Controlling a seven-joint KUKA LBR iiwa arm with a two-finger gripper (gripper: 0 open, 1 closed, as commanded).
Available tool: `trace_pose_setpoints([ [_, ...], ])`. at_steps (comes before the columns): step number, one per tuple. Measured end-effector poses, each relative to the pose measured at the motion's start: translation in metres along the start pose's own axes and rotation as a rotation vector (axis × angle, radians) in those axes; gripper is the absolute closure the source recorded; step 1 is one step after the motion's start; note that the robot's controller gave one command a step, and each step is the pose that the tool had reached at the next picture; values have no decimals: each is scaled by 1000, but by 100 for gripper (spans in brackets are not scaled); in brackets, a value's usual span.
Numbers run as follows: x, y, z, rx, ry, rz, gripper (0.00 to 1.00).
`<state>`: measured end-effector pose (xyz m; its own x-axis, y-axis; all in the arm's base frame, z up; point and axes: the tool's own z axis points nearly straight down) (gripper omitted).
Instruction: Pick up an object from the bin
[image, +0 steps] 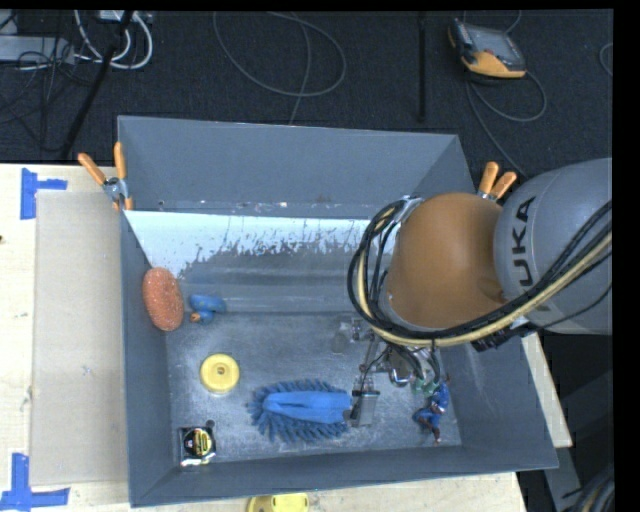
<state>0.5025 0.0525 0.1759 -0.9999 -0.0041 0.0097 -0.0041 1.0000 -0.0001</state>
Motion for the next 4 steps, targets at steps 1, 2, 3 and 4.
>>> trace_pose_setpoints([
  [1,-1,0,-4,0,-8,2,0],
  [2,-9,42,48,0,-15,-47,0],
  [3,1,75,97,1,-7,-171,100],
  [4,1,75,97,1,-7,-170,100],
])
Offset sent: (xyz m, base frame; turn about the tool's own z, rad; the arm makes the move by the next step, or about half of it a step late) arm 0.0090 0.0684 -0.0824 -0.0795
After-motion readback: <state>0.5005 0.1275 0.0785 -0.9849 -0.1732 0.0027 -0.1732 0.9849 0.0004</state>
